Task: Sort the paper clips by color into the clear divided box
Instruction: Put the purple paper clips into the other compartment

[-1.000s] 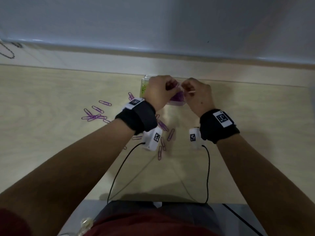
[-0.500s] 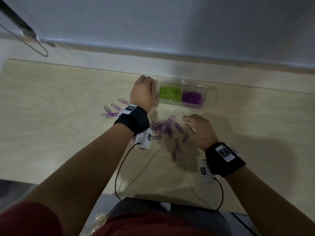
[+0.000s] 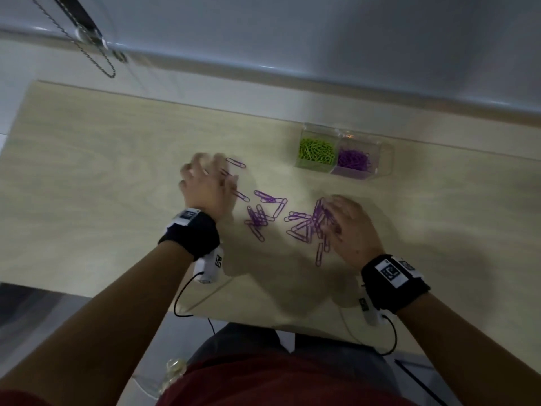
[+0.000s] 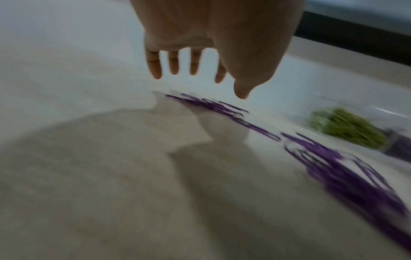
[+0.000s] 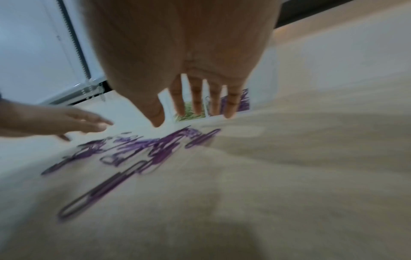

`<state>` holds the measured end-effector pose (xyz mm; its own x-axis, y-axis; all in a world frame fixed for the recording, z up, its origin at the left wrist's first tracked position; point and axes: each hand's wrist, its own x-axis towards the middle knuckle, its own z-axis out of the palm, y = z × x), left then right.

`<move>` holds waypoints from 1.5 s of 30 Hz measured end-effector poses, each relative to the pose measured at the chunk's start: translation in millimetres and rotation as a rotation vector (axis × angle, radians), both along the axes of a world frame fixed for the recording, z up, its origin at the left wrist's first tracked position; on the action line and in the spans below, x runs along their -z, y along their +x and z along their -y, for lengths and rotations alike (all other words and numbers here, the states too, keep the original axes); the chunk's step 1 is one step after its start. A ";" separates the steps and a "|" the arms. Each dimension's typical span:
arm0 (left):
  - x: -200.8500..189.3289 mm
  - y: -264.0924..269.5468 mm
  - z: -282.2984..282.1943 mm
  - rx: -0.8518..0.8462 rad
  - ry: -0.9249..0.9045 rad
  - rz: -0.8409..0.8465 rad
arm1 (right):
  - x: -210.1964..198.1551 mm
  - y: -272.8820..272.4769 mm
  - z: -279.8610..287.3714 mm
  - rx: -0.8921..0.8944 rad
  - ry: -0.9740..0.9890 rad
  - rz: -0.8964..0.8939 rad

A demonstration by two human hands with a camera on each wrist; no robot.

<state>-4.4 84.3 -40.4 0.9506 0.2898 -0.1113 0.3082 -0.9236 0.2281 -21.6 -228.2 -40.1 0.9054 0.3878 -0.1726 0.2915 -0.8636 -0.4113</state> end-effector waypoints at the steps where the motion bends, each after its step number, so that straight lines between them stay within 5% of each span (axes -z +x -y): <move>1: -0.9 2.6 -5.1 -0.115 -0.025 -0.025 | -5.8 -3.1 6.3 0.129 -0.023 -0.006; 4: 0.7 10.0 -0.2 -0.200 -0.097 -0.077 | -18.1 -13.6 8.5 0.446 -0.109 -0.214; 11: 1.6 -4.5 64.8 0.175 -0.112 -0.171 | -9.5 -14.0 -51.9 0.510 -0.203 -0.278; 16: 4.0 -13.0 84.4 0.410 -0.133 -0.185 | -5.5 5.2 -70.0 0.426 -0.145 -0.187; 21: 3.9 -15.0 98.2 0.450 -0.323 -0.172 | -7.8 13.3 -59.1 0.318 -0.019 -0.220; 31: -11.7 0.6 123.0 0.631 -0.155 -0.239 | -11.8 24.0 -34.9 0.197 -0.074 -0.254; 38: -26.7 15.6 121.6 0.632 -0.232 -0.219 | -13.3 35.2 4.8 0.339 0.261 -0.273; 45: -52.1 34.4 148.5 0.321 -0.756 0.039 | -58.7 78.7 35.1 0.491 0.682 -0.081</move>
